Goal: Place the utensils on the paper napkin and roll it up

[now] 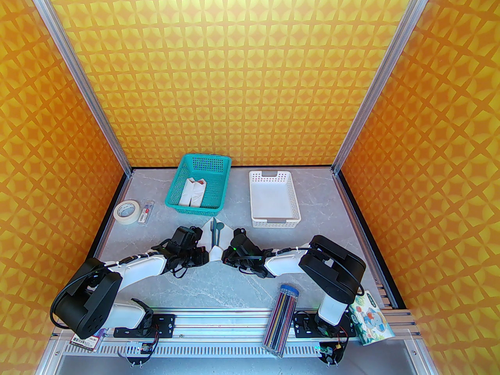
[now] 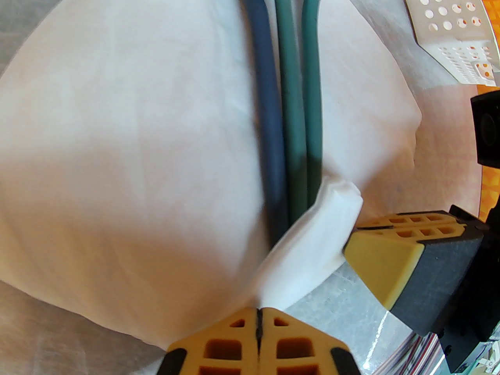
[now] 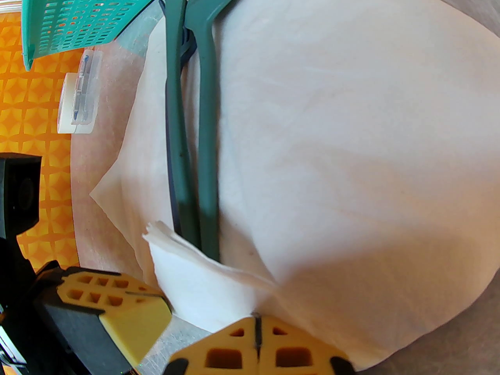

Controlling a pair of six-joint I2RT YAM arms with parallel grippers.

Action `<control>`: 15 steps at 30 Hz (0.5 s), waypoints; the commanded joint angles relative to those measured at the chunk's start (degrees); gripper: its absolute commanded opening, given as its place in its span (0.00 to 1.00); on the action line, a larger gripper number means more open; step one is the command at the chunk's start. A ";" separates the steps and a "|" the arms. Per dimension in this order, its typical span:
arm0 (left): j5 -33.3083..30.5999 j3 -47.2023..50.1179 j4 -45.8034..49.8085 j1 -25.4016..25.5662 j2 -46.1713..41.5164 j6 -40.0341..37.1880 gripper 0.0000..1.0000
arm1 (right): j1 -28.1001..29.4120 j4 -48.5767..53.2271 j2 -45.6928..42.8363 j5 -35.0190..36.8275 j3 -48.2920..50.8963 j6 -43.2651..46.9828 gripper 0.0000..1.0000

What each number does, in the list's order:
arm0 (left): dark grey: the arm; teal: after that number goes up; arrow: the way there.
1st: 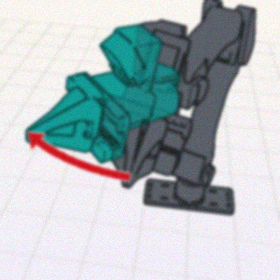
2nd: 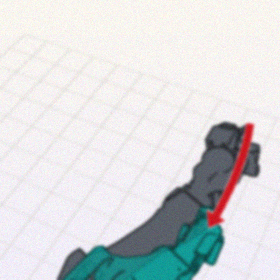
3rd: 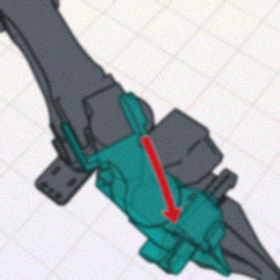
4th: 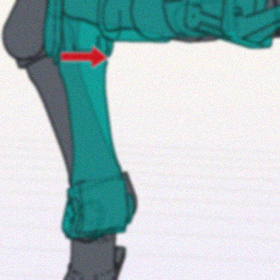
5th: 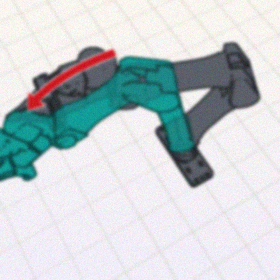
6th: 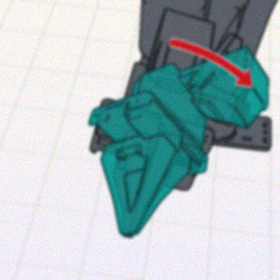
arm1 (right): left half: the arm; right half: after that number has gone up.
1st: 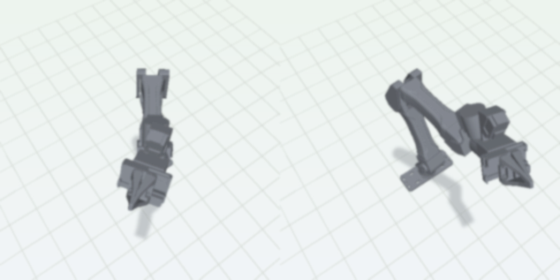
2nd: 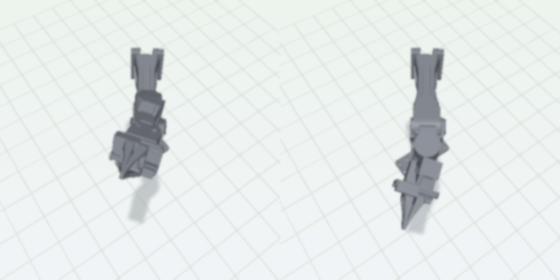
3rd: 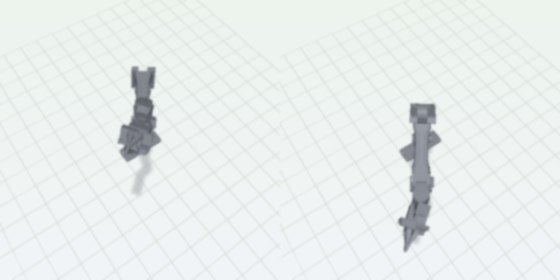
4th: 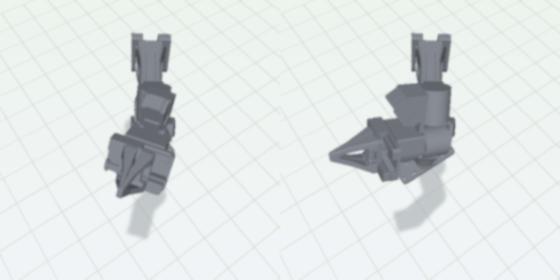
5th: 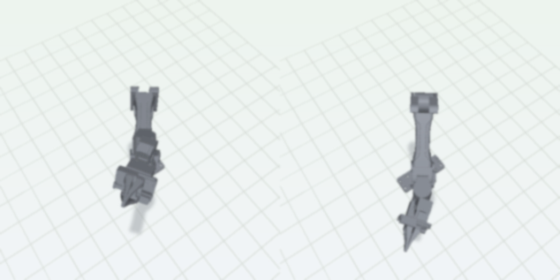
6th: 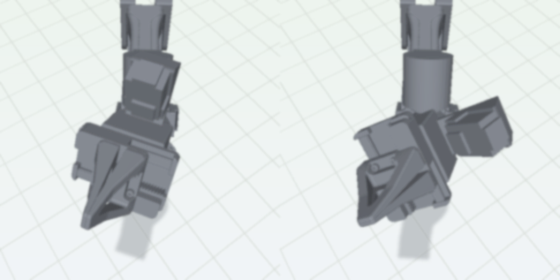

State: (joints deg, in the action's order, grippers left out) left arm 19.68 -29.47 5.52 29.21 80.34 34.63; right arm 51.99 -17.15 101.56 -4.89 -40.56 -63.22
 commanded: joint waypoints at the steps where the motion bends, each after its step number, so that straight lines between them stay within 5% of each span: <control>1: -1.31 -1.29 -0.90 -0.38 0.77 -1.47 0.00 | -0.14 9.71 1.41 1.76 1.73 0.58 0.03; 15: -1.43 -3.04 -2.20 -0.39 2.72 -1.67 0.00 | -0.18 9.63 1.44 1.37 1.76 0.82 0.03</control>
State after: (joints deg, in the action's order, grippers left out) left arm 19.38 -30.85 4.23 29.23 82.50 34.22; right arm 51.99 -17.15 101.56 -4.89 -40.56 -63.20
